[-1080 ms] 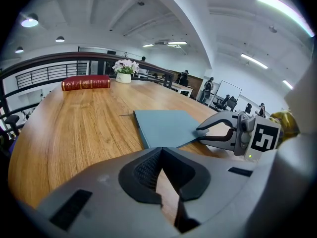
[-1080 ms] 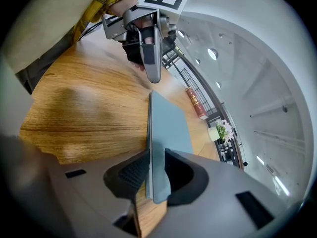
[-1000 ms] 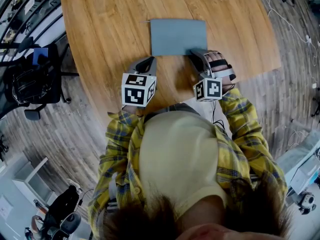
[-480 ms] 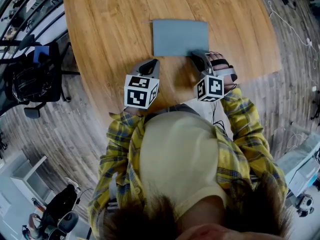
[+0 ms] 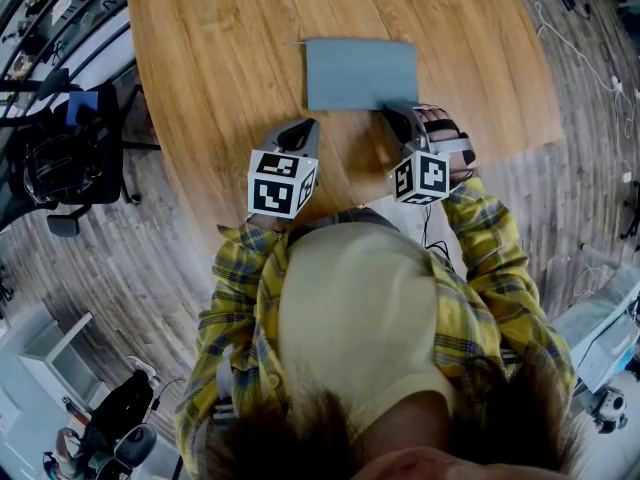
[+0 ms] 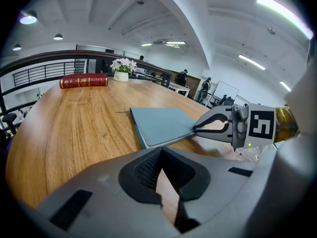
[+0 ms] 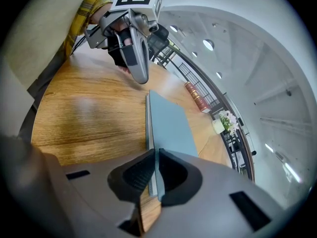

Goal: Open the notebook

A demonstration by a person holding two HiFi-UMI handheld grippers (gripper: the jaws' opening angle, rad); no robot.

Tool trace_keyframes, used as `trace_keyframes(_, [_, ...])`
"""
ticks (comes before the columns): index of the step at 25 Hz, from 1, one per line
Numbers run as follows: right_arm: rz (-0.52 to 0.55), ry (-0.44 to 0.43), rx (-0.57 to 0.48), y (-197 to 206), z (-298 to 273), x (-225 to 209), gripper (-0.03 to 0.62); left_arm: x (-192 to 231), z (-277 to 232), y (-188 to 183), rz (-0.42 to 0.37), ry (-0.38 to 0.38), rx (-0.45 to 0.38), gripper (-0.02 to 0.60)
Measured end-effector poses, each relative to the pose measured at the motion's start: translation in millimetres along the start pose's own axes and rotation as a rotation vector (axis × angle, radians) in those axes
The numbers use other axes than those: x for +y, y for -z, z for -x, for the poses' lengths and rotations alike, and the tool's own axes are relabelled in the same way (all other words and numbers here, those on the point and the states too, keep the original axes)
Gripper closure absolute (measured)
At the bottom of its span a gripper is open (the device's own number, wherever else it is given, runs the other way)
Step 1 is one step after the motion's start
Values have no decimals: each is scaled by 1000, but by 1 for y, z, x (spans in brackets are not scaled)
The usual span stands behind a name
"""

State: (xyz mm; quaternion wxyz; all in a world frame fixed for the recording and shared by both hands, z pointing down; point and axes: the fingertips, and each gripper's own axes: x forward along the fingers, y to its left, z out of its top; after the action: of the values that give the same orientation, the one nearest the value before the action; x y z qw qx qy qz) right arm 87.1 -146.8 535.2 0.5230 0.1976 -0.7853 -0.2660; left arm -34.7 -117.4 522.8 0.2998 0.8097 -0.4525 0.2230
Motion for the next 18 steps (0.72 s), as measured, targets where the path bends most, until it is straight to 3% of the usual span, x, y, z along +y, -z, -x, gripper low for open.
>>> trace_keyframes(12, [-23, 7, 21, -21, 12, -13, 519, -2, 1, -1, -22, 32, -13, 572])
trace_keyframes(15, [-34, 5, 31, -24, 16, -17, 520, -5, -5, -4, -118, 0, -16, 572])
trace_keyframes(18, [-51, -2, 41, -26, 18, -19, 520, 0, -8, -7, -311, -116, -9, 567])
